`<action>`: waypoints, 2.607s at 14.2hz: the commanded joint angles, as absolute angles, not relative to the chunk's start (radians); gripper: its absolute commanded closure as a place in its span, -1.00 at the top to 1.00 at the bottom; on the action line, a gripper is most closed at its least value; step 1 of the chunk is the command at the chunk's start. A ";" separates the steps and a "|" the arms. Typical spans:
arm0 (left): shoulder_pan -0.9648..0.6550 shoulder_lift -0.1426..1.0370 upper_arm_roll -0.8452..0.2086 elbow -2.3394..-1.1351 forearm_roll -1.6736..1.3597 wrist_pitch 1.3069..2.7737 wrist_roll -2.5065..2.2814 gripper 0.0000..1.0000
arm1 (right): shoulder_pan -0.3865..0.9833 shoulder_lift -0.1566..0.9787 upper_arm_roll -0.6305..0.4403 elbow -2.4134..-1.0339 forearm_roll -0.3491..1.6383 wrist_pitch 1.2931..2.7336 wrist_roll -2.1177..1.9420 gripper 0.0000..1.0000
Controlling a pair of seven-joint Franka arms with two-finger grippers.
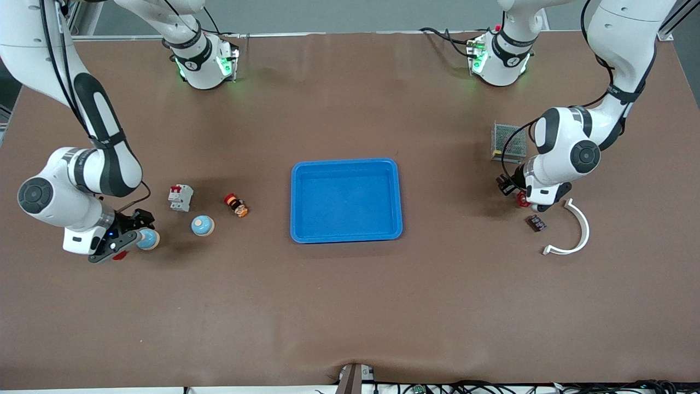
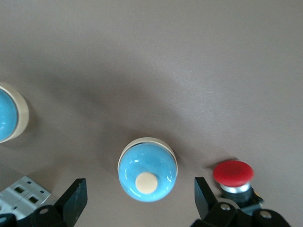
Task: Place electrolytic capacitor and blue bell in tray
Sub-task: 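Reach the left gripper to the brown capacitor while the right gripper reaches the bell, then grasp the capacitor with the left gripper while the right gripper grasps the bell, then drop the capacitor into the tray while the right gripper lifts the bell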
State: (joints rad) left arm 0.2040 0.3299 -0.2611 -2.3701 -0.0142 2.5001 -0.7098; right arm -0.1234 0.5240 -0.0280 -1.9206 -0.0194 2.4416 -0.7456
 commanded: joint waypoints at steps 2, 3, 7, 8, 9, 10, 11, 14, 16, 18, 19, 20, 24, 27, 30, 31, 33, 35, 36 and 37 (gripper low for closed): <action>0.199 0.324 -0.328 -2.336 -0.028 2.494 -0.826 -1.00 | -0.146 0.574 -0.012 -1.899 0.000 2.477 -0.781 1.00; 0.202 0.324 -0.343 -2.323 -0.028 2.494 -0.869 -1.00 | -0.146 0.584 -0.012 -1.899 0.000 2.497 -0.781 1.00; 0.199 0.327 -0.406 -2.240 -0.028 2.399 -0.965 -1.00 | -0.156 0.607 -0.012 -1.899 0.011 2.519 -0.801 1.00; 0.195 0.331 -0.423 -2.212 -0.028 2.381 -0.991 -1.00 | -0.156 0.612 -0.012 -1.899 0.012 2.519 -0.804 1.00; 0.193 0.333 -0.451 -2.191 -0.028 2.363 -1.026 -1.00 | -0.156 0.612 -0.012 -1.899 0.014 2.519 -0.808 1.00; 0.189 0.333 -0.477 -2.171 -0.028 2.346 -1.066 -1.00 | -0.156 0.612 -0.012 -1.899 0.014 2.519 -0.810 1.00; 0.177 0.333 -0.498 -2.145 -0.028 2.327 -1.107 -1.00 | -0.156 0.612 -0.012 -1.899 0.014 2.519 -0.810 1.00; 0.106 0.336 -0.503 -2.099 -0.028 2.296 -1.207 -1.00 | -0.156 0.612 -0.012 -1.899 0.014 2.517 -0.810 0.55; 0.052 0.339 -0.503 -2.083 -0.029 2.298 -1.267 -1.00 | -0.156 0.612 -0.011 -1.899 0.014 2.516 -0.808 0.24; 0.006 0.365 -0.505 -2.048 -0.029 2.298 -1.337 -1.00 | -0.155 0.611 -0.011 -1.899 0.014 2.514 -0.808 0.00; -0.023 0.386 -0.503 -2.022 -0.028 2.298 -1.389 -1.00 | -0.155 0.611 -0.009 -1.899 0.014 2.513 -0.807 -0.12; -0.047 0.409 -0.503 -1.993 -0.028 2.298 -1.431 -1.00 | -0.153 0.609 -0.009 -1.899 0.014 2.507 -0.804 -0.15; -0.118 0.465 -0.503 -1.924 -0.026 2.302 -1.549 -1.00 | -0.138 0.586 -0.005 -1.864 0.034 2.424 -0.790 -0.18; -0.161 0.498 -0.503 -1.887 -0.026 2.310 -1.620 -1.00 | -0.117 0.569 -0.003 -1.743 0.061 2.184 -0.724 -0.18; -0.202 0.544 -0.502 -1.855 -0.023 2.321 -1.731 -1.00 | -0.052 0.485 -0.005 -1.721 0.061 2.050 -0.513 -0.18; -0.207 0.558 -0.502 -1.856 -0.025 2.339 -1.764 -1.00 | -0.028 0.457 -0.005 -1.721 0.060 2.010 -0.433 -0.18; -0.227 0.587 -0.502 -1.855 -0.021 2.379 -1.824 -1.00 | 0.026 0.420 -0.003 -1.721 0.061 1.950 -0.285 -0.18; -0.245 0.620 -0.500 -1.855 -0.021 2.413 -1.857 -1.00 | 0.087 0.391 -0.003 -1.726 0.061 1.915 -0.134 -0.18; -0.253 0.632 -0.500 -1.855 -0.020 2.427 -1.874 -1.00 | 0.121 0.376 -0.002 -1.729 0.061 1.898 -0.048 -0.18; -0.253 0.641 -0.499 -1.855 -0.018 2.434 -1.890 -1.00 | 0.153 0.361 -0.002 -1.732 0.063 1.890 0.025 -0.18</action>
